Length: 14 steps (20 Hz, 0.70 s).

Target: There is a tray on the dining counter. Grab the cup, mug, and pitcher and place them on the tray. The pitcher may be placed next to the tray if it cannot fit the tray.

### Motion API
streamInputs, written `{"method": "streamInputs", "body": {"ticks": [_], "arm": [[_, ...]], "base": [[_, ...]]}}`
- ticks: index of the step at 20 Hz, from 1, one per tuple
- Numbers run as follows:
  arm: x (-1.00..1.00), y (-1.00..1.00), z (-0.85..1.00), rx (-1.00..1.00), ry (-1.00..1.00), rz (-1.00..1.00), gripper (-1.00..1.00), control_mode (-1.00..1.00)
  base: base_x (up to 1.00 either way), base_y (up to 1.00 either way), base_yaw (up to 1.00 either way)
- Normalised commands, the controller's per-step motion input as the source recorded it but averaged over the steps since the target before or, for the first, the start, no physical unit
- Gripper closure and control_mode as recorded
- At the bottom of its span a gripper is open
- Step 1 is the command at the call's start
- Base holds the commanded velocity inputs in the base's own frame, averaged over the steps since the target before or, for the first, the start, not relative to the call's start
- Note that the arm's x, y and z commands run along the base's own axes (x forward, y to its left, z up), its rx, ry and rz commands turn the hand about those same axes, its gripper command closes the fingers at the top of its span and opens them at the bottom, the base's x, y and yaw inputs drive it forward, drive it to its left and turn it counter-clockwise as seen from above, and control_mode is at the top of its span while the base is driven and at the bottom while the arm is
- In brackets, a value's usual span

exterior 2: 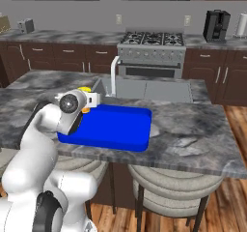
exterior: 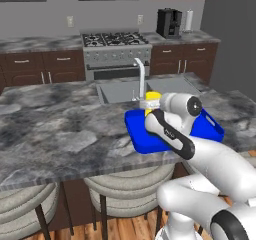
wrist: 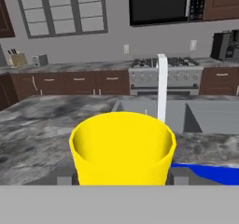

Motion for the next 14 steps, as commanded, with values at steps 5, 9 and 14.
{"method": "streamInputs", "body": {"ticks": [5, 9, 14], "arm": [[0.02, 0.11, -0.39, 0.01, 0.01, 0.0, 1.0, -1.0], [0.04, 0.25, -0.38, 0.0, 0.0, 0.0, 1.0, -1.0], [0.21, 0.18, -0.26, 0.0, 0.0, 0.0, 1.0, -1.0]], "base": [[0.0, 0.0, 0.0], [0.0, 0.0, 0.0], [0.0, 0.0, 0.0]]}}
